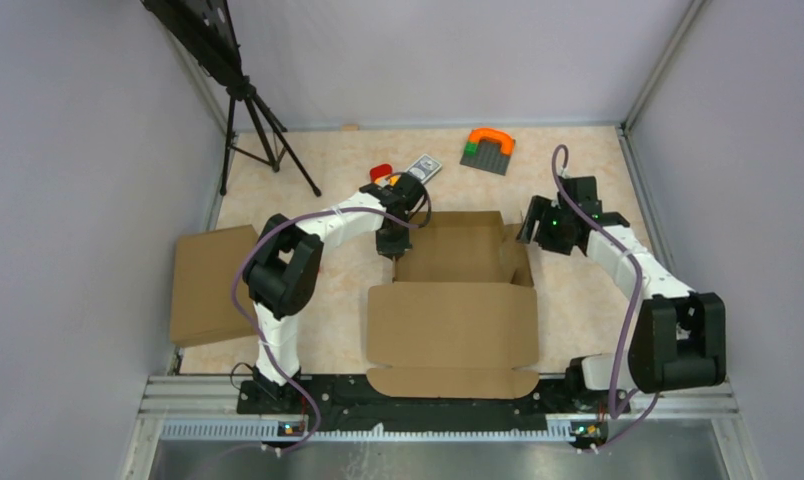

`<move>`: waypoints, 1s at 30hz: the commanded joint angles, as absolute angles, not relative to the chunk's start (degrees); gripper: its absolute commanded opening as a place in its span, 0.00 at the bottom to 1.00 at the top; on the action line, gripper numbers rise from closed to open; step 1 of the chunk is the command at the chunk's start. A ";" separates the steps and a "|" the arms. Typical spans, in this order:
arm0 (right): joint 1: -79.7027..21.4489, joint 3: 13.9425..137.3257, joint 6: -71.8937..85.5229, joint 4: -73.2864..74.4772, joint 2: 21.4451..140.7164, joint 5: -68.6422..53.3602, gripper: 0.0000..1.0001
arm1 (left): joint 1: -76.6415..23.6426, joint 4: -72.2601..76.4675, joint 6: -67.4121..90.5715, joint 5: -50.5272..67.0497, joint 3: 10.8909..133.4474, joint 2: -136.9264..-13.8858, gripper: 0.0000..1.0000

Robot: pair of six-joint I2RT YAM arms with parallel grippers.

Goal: Fold the paper box

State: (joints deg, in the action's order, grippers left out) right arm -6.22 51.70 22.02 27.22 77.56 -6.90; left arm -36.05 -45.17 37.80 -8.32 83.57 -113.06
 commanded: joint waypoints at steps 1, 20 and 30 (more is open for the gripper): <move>-6.41 52.24 20.72 25.13 78.94 -10.61 0.64 | -35.79 -46.37 37.88 -6.59 84.83 -113.74 0.00; -14.80 61.64 19.04 34.35 78.84 7.57 0.00 | -35.79 -46.58 37.61 -6.16 85.10 -113.86 0.00; -19.47 66.80 20.58 34.72 78.97 0.30 0.00 | -35.90 -46.42 37.70 -5.70 85.28 -113.92 0.00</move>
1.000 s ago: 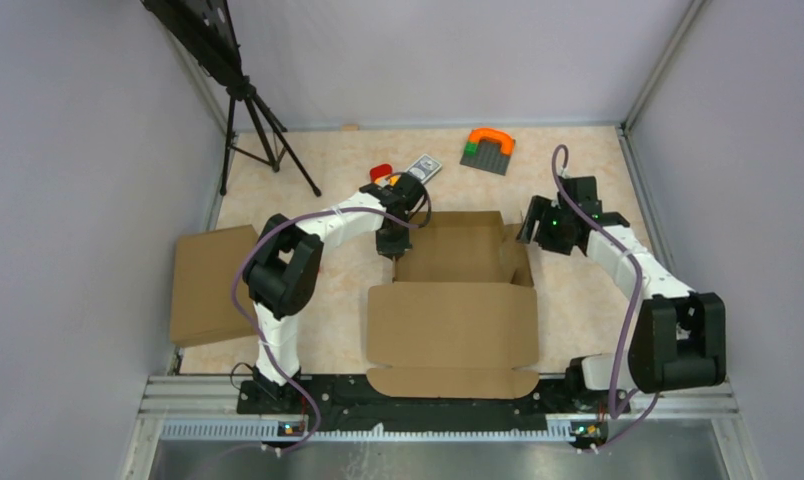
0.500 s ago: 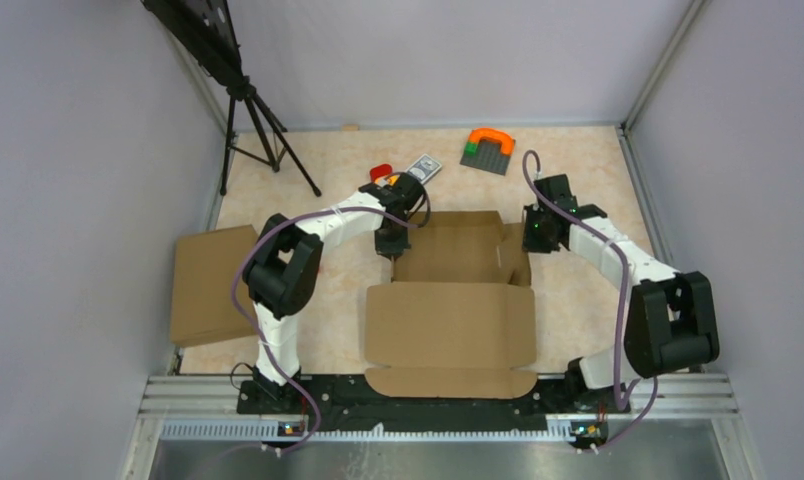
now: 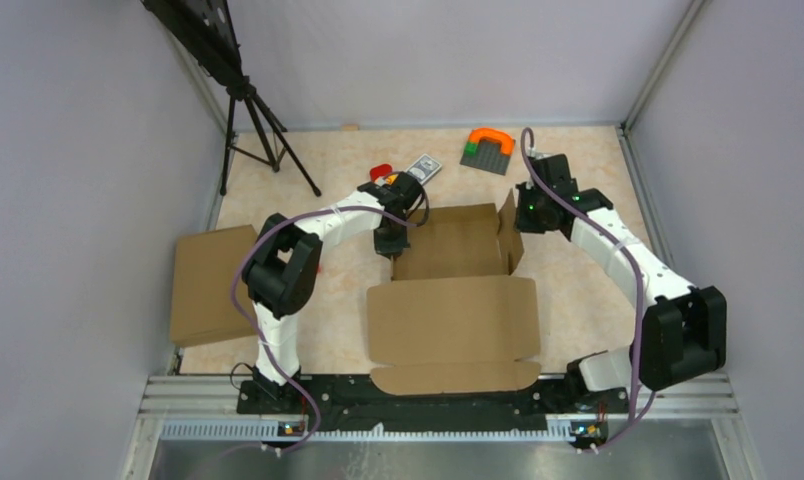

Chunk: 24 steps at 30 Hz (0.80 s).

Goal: Fold the paper box

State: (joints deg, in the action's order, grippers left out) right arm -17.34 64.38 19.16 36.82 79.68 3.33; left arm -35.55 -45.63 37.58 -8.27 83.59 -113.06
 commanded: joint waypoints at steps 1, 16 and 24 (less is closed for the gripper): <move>-19.87 66.50 20.94 33.83 79.58 -1.75 0.00 | -35.86 -46.41 37.78 -5.59 85.33 -113.95 0.00; -22.43 61.51 24.70 24.96 85.68 -7.66 0.06 | -36.01 -46.05 37.88 -5.08 84.92 -113.73 0.00; -22.42 61.48 22.92 27.08 83.21 -3.82 0.46 | -36.01 -46.20 37.79 -5.16 85.25 -113.76 0.00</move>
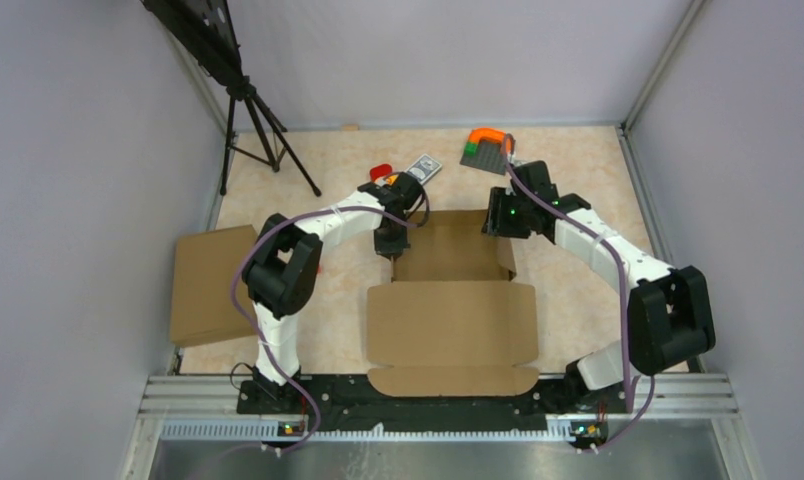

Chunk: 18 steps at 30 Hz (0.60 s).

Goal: Fold the paper box

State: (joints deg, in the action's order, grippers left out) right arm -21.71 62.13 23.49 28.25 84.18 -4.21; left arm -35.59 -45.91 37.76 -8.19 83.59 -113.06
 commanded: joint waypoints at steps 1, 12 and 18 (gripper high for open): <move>-22.41 61.45 22.96 27.20 83.15 -3.99 0.46 | -35.98 -46.19 37.79 -5.11 85.28 -113.84 0.00; -22.43 60.39 23.00 26.08 86.60 -7.13 0.45 | -35.99 -46.33 37.79 -5.18 85.31 -113.72 0.00; -22.41 59.69 22.91 25.77 89.39 -7.37 0.49 | -35.97 -46.41 37.78 -5.27 85.26 -113.69 0.00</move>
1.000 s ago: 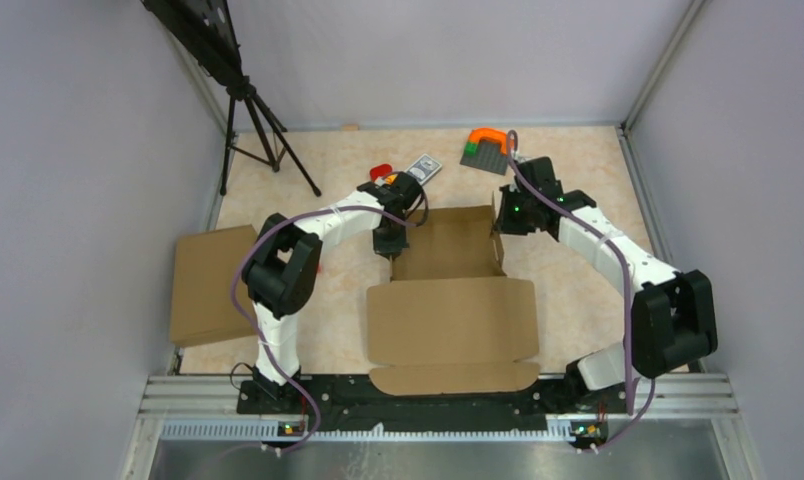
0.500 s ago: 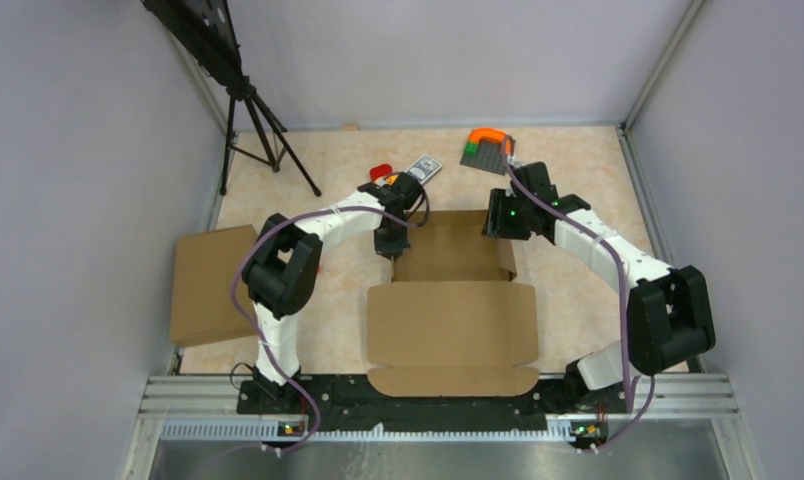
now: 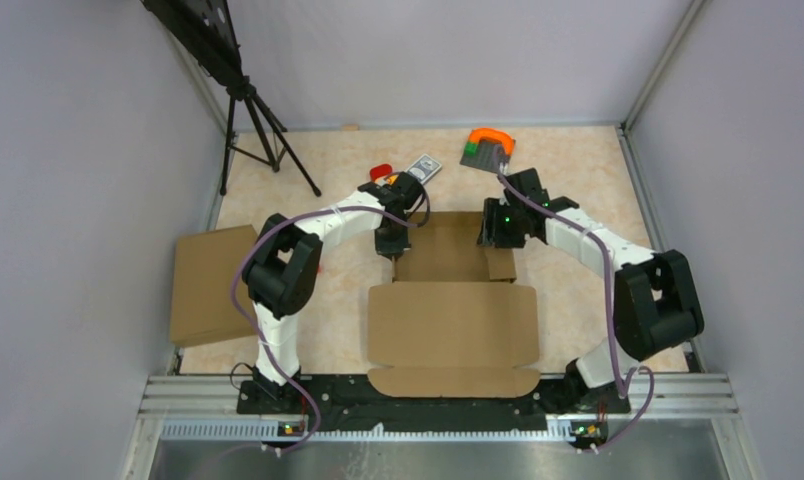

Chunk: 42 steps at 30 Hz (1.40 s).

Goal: Fold the paper box

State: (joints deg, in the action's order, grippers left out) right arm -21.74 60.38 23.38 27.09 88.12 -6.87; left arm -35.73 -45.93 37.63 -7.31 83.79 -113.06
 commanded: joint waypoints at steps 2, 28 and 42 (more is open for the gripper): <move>-22.46 59.81 22.74 26.34 90.20 -6.33 0.54 | -36.06 -46.42 37.79 -5.27 85.25 -113.69 0.00; -29.45 67.66 32.27 37.92 103.99 26.86 0.61 | -35.99 -46.36 38.89 -6.02 85.01 -114.11 0.00; -29.44 61.74 35.52 29.45 102.80 31.45 0.86 | -35.88 -46.69 39.16 -6.16 84.87 -114.08 0.00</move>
State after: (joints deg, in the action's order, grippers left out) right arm -30.30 64.86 35.29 29.80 103.11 23.70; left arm -36.45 -42.39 39.33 -5.56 84.20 -113.97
